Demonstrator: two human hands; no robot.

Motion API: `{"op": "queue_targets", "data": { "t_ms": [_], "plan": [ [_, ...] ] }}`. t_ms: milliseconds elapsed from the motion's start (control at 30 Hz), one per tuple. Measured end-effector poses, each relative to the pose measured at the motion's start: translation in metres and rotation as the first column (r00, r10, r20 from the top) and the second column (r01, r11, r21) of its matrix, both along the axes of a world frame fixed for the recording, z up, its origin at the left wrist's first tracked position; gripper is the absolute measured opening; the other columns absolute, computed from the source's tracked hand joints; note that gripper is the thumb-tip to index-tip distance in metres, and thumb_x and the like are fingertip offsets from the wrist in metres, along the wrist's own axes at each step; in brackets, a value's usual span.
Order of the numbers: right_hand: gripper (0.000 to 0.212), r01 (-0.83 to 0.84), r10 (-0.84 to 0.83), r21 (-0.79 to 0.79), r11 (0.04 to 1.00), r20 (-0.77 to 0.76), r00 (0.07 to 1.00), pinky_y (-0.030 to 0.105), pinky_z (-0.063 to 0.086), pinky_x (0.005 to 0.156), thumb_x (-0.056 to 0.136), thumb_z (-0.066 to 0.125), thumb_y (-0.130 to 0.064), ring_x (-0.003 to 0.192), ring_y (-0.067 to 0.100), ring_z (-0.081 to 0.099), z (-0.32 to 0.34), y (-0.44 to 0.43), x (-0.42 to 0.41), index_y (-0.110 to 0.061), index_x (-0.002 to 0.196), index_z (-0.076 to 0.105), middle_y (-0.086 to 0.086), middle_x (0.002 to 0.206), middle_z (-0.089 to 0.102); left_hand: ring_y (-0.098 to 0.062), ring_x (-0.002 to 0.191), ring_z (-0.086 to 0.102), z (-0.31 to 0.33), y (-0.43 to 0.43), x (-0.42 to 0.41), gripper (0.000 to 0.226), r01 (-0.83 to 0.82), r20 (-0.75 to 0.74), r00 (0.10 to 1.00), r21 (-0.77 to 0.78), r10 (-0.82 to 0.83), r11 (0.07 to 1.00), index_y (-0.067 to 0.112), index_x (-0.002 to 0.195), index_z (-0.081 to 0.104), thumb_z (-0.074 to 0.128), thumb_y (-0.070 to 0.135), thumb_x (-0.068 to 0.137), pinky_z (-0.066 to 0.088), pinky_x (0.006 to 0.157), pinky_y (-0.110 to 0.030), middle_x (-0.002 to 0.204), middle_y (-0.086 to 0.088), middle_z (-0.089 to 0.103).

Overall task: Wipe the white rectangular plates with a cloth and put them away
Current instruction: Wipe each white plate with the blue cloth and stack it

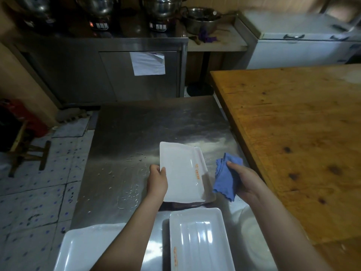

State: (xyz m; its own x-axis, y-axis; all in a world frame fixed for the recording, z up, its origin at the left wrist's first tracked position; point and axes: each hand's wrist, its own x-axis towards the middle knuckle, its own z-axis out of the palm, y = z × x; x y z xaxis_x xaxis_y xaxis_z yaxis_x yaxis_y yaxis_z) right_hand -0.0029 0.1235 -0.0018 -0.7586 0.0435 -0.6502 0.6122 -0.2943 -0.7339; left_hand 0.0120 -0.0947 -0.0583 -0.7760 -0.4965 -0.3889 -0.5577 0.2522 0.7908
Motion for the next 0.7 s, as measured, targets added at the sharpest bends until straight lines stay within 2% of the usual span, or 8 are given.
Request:
{"op": "queue_targets", "data": {
  "t_ms": [100, 200, 300, 400, 467, 533, 700],
  "plan": [
    [0.018, 0.027, -0.027, -0.011, 1.000, -0.029, 0.999, 0.039, 0.053, 0.073, 0.087, 0.065, -0.016, 0.090, 0.030, 0.065, 0.007, 0.006, 0.005, -0.003, 0.100, 0.064, 0.017, 0.095, 0.069, -0.027, 0.079, 0.050, 0.014, 0.002, 0.004, 0.015, -0.032, -0.037, 0.999, 0.083, 0.035, 0.996, 0.010, 0.098, 0.038, 0.037, 0.025, 0.098, 0.041, 0.070, -0.034, 0.084, -0.007, 0.050],
    [0.019, 0.037, -0.040, -0.038, 0.999, -0.074, 0.996, 0.038, 0.053, 0.070, 0.087, 0.065, -0.015, 0.085, 0.028, 0.067, 0.017, 0.013, 0.010, -0.003, 0.102, 0.064, 0.015, 0.092, 0.070, -0.027, 0.085, 0.054, 0.032, 0.007, 0.008, 0.017, -0.058, -0.082, 0.994, 0.182, 0.074, 0.982, 0.012, 0.100, 0.041, 0.039, 0.029, 0.098, 0.048, 0.078, -0.038, 0.090, -0.007, 0.053],
    [0.019, 0.041, -0.046, -0.043, 0.998, -0.109, 0.993, 0.039, 0.053, 0.072, 0.088, 0.064, -0.015, 0.083, 0.027, 0.066, 0.027, 0.024, 0.017, -0.005, 0.104, 0.063, 0.014, 0.092, 0.070, -0.027, 0.088, 0.059, 0.050, 0.017, 0.017, 0.021, -0.017, -0.122, 0.992, 0.210, 0.043, 0.977, 0.013, 0.100, 0.049, 0.039, 0.032, 0.098, 0.050, 0.081, -0.039, 0.092, -0.006, 0.059],
    [0.018, 0.046, -0.051, -0.036, 0.998, -0.134, 0.990, 0.039, 0.053, 0.069, 0.088, 0.063, -0.016, 0.081, 0.027, 0.066, 0.038, 0.040, 0.025, -0.006, 0.103, 0.062, 0.014, 0.091, 0.069, -0.031, 0.097, 0.062, 0.066, 0.033, 0.028, 0.032, 0.035, -0.174, 0.985, 0.222, 0.005, 0.974, 0.008, 0.107, 0.058, 0.037, 0.031, 0.099, 0.050, 0.086, -0.042, 0.104, -0.010, 0.064],
    [0.018, 0.050, -0.056, -0.041, 0.998, -0.148, 0.987, 0.040, 0.053, 0.072, 0.089, 0.062, -0.016, 0.081, 0.027, 0.065, 0.046, 0.055, 0.030, -0.006, 0.104, 0.062, 0.014, 0.091, 0.069, -0.032, 0.097, 0.062, 0.073, 0.047, 0.035, 0.035, 0.056, -0.206, 0.978, 0.207, -0.012, 0.977, 0.007, 0.108, 0.060, 0.036, 0.031, 0.099, 0.050, 0.085, -0.041, 0.105, -0.011, 0.065],
    [0.019, 0.054, -0.061, -0.049, 0.997, -0.157, 0.986, 0.040, 0.053, 0.075, 0.089, 0.061, -0.016, 0.082, 0.028, 0.065, 0.052, 0.071, 0.037, -0.005, 0.105, 0.063, 0.015, 0.093, 0.069, -0.032, 0.093, 0.063, 0.078, 0.062, 0.043, 0.033, 0.079, -0.236, 0.971, 0.166, -0.038, 0.983, 0.007, 0.099, 0.061, 0.037, 0.030, 0.098, 0.049, 0.076, -0.036, 0.099, -0.013, 0.066],
    [0.011, 0.107, -0.114, -0.050, 0.993, -0.186, 0.976, 0.034, 0.052, 0.061, 0.089, 0.061, -0.013, 0.072, 0.023, 0.065, 0.062, 0.112, 0.055, -0.004, 0.095, 0.063, 0.013, 0.084, 0.068, -0.023, 0.073, 0.051, 0.086, 0.106, 0.063, 0.035, 0.150, -0.314, 0.939, 0.017, -0.137, 0.989, 0.002, 0.091, 0.056, 0.037, 0.031, 0.098, 0.035, 0.064, -0.031, 0.081, -0.011, 0.058]
  ]
}}
